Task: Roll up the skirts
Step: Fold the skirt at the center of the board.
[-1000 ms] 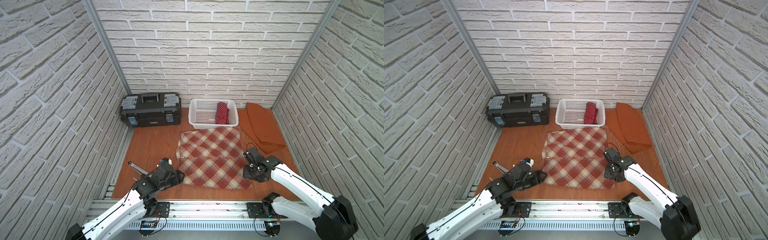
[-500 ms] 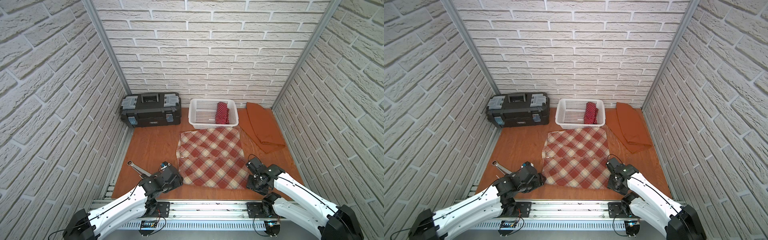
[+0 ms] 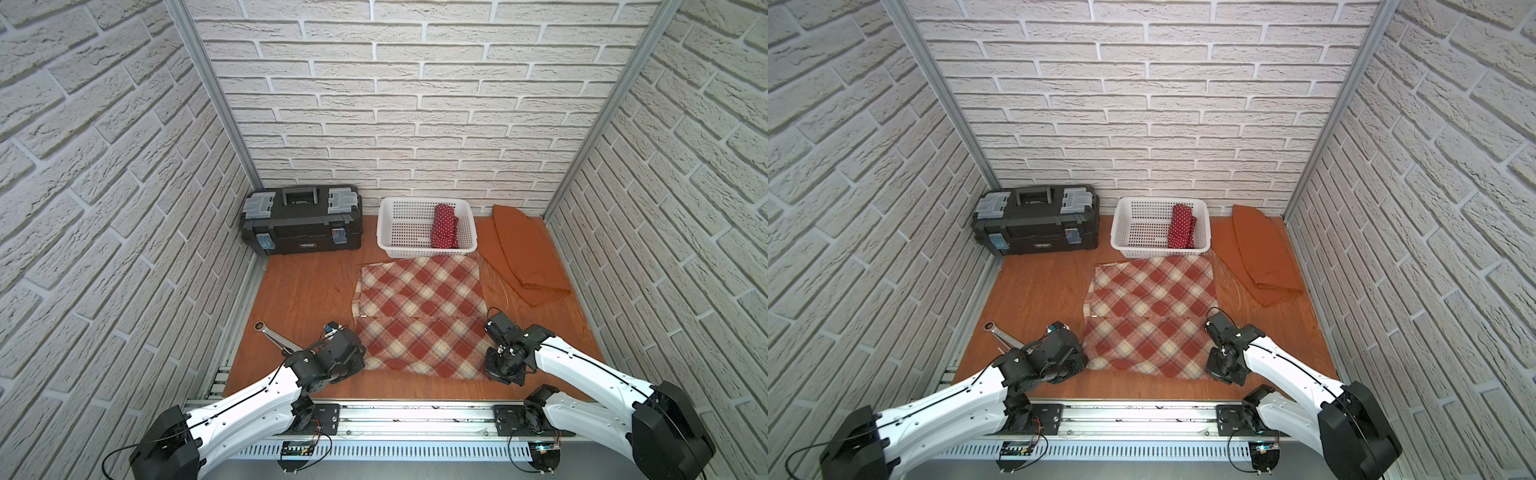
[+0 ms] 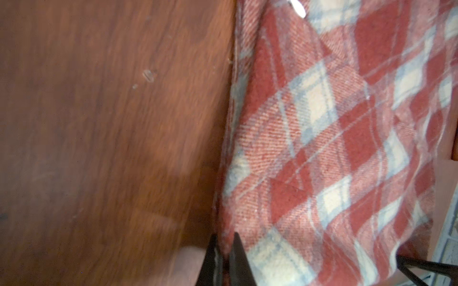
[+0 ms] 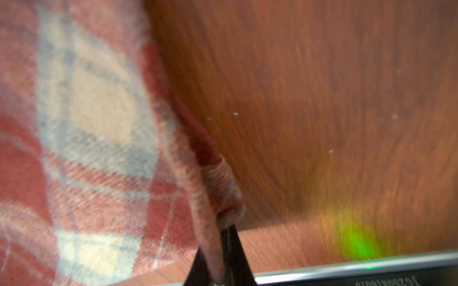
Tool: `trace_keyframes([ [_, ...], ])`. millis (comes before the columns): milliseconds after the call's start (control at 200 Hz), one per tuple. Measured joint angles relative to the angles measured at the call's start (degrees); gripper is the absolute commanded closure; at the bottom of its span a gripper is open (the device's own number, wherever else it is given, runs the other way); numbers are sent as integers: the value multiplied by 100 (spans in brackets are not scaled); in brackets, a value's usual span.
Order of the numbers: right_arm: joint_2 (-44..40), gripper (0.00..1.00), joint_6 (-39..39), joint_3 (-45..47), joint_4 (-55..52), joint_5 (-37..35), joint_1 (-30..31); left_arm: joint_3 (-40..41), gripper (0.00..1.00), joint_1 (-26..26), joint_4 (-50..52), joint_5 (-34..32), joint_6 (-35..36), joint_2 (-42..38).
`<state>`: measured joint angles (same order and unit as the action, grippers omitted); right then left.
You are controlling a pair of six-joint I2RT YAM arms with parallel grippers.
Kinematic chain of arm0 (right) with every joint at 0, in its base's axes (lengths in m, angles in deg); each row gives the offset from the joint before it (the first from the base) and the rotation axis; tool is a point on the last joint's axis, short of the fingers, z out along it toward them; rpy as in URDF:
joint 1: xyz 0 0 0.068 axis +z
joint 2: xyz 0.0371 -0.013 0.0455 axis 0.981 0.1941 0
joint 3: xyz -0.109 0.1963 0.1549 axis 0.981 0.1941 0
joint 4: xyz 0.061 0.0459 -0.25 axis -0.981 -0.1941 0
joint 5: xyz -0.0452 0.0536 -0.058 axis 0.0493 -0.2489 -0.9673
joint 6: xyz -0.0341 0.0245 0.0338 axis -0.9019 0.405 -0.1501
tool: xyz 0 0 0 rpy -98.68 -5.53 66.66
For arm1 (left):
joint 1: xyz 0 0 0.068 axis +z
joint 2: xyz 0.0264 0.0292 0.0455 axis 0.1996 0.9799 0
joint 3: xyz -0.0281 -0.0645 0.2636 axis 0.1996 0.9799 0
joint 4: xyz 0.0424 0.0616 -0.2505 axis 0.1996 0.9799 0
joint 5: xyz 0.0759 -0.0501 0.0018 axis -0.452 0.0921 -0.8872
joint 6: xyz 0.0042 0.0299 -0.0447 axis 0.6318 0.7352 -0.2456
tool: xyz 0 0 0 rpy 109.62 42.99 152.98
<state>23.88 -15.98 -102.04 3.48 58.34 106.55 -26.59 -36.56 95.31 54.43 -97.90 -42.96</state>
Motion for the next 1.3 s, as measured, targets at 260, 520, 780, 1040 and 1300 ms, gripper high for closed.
trace_keyframes([
  [260,-726,98,197,96,-286,20,249,-2,100,-2,544,55,-35,-337],
  [520,-1556,98,603,-179,-981,7,699,-212,100,-11,1473,96,-85,-1091],
  [780,-914,98,409,-1757,-1121,-118,704,-1613,100,118,1467,151,560,153],
  [1040,315,98,-422,-2634,-361,-326,179,-1941,100,1906,468,962,1650,1005],
  [1300,1818,98,-1152,-3209,651,-24,-1014,-2865,100,2986,-778,1803,2411,2656],
])
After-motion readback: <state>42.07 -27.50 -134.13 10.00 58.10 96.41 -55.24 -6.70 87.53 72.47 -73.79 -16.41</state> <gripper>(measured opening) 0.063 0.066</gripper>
